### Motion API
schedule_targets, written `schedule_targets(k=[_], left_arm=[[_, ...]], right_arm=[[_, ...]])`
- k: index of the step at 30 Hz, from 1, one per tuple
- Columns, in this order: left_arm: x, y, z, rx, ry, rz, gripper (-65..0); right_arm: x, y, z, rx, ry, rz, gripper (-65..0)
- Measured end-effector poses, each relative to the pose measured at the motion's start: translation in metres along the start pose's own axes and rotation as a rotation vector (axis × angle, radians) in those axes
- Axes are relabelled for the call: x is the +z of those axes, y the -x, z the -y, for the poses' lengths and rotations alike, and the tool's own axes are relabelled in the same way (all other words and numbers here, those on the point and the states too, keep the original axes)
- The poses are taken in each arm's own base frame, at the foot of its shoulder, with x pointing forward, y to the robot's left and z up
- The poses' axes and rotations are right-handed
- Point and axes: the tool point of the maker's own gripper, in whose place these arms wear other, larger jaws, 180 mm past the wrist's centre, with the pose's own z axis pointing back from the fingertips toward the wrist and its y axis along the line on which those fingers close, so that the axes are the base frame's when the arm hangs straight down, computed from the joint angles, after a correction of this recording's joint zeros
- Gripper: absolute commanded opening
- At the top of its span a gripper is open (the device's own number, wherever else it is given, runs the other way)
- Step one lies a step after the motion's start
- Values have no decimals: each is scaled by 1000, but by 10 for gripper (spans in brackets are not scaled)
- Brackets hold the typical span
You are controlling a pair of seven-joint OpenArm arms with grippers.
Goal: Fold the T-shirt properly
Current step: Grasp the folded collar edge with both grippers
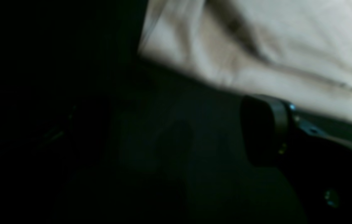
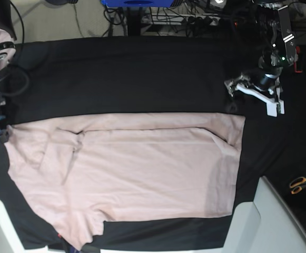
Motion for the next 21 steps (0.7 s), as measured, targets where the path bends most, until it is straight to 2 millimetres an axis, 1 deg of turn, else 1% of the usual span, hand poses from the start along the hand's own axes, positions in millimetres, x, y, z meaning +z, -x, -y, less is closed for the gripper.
schedule_targets(k=[2,4,6,7,8,9,13,14,15,17,21], left_arm=[[-2,2,6,30,6,12,-3],[-3,10,12,38,21,-13,-5],[-3,12,10,45,14,-17,-7],[-4,13,8,49,10,-18,-7],[-6,13,7,59,5,-12,-5],[-8,14,8,69,6,-10,-5],[-15,25,1,166,-23,-12,-3],[-15,25,-3,197,-35,2,-3],[-15,24,-8,224,-46,12,-3],[-17,18,-14,252,-65,35,-3],[-27,11,-11,275,-57,48,-7]], right_arm=[[-5,6,-7,37,-4,-27,-231],[-9,16,-15,65,-15,-67,-231],[-12,22,-21,65,-30,-76,-233],[-12,23,-22,61,-33,-77,-248],[-13,25,-22,61,-35,-80,-278],[-13,27,-21,58,-29,-89,-333],[-10,40,-11,61,-1,-137,-650],[-10,43,-9,74,7,-151,-650],[-10,43,-10,71,5,-150,-632],[-10,44,-10,72,5,-154,-647],[-10,44,-10,72,6,-154,-650]])
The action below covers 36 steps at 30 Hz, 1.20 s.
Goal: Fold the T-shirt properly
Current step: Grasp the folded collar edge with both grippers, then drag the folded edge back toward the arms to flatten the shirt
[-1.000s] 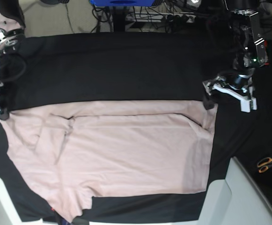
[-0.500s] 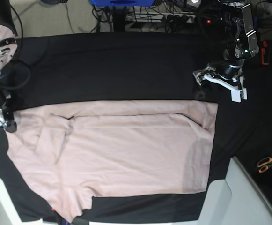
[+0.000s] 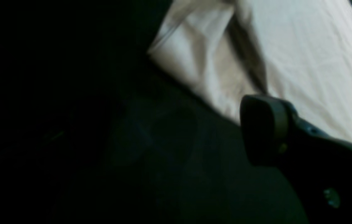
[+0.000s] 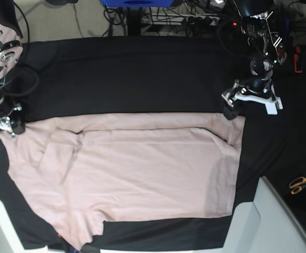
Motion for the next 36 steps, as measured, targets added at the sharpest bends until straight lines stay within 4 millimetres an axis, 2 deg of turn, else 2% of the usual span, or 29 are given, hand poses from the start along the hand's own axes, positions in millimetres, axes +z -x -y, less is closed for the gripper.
schedule_targets(k=[11,17,18,20,22,24,25,31,36], left_arm=[[-38,-19,24,84,54,25,-10],[-44,-18,26,102,64,25,-15],[-44,-18,26,103,64,26,-35],[-45,-17,25,101,61,23,-153],[-45,-11,24,109,56,-1,-344],[-46,-2,21,115,49,-24,-564],[-48,4,20,119,47,-41,-650],[-57,6,24,147,56,-57,-650],[-39,6,12,94,30,-54,-650]], right_arm=[[1,1,2,4,2,-3,-650],[1,1,2,4,2,-3,-650],[1,1,2,4,2,-3,-650],[1,1,2,4,2,-3,-650],[1,1,2,4,2,-3,-650],[1,1,2,4,2,-4,-650],[1,1,2,4,2,-4,-650],[1,1,2,4,2,-4,-650],[9,2,4,57,-6,-30,-650]])
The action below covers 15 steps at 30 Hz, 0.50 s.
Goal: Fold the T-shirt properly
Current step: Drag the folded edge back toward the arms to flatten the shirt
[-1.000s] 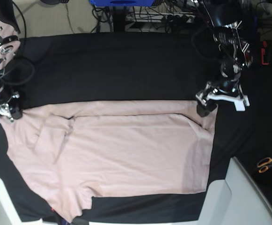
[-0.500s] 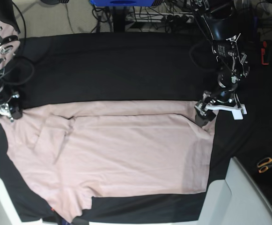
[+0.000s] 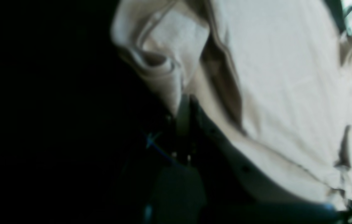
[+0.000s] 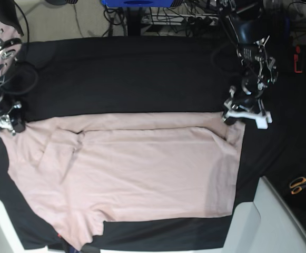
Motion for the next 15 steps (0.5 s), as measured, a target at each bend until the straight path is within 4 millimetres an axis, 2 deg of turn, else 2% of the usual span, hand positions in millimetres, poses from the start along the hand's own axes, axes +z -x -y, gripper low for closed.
schedule_targets(k=[3,11,15], left_arm=[[15,5,-9,-43,-19,-6,-650],[37,14,-21,-88,-47,-13,-650],[53,22,-28,-112,-60,-21,-650]], right_arm=[[11,-1,7,52,26,-24,-650],[37,9,14,167,92,-72,-650],[52,6,21,200,118,-90,-650]])
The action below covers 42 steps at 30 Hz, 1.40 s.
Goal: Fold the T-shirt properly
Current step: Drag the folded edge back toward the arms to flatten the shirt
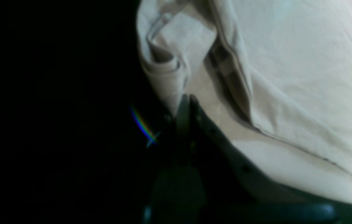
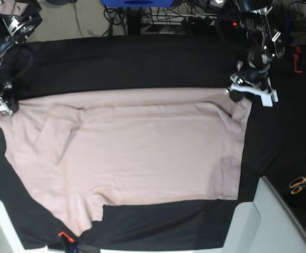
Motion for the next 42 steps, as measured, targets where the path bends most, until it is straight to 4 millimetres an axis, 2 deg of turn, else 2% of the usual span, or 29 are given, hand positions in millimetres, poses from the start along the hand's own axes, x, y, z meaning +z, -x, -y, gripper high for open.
schedule_targets(k=[9,13,17,25,31,42], left_arm=[[30,17,-14,-48,-29,-21,-650],[43,18,-17,-74,-39,-15,-650],[54,31,-23,-72,-55,-33,-650],[67,47,-33,-74,-78,-67,-650],[71,52,-37,-75,-86,-79,-650],[71,53,-37,-75,-86,-80,-650]], right_arm=[[34,30,27,68,97,-34,-650],[43,42,31,83,113,-37,-650],[47,52,39,80,131,-57,-650],[58,66,51,58,134,-60,-650],[76,70,61,81,162,-62,-650],[77,72,62,81,166,-66,-650]])
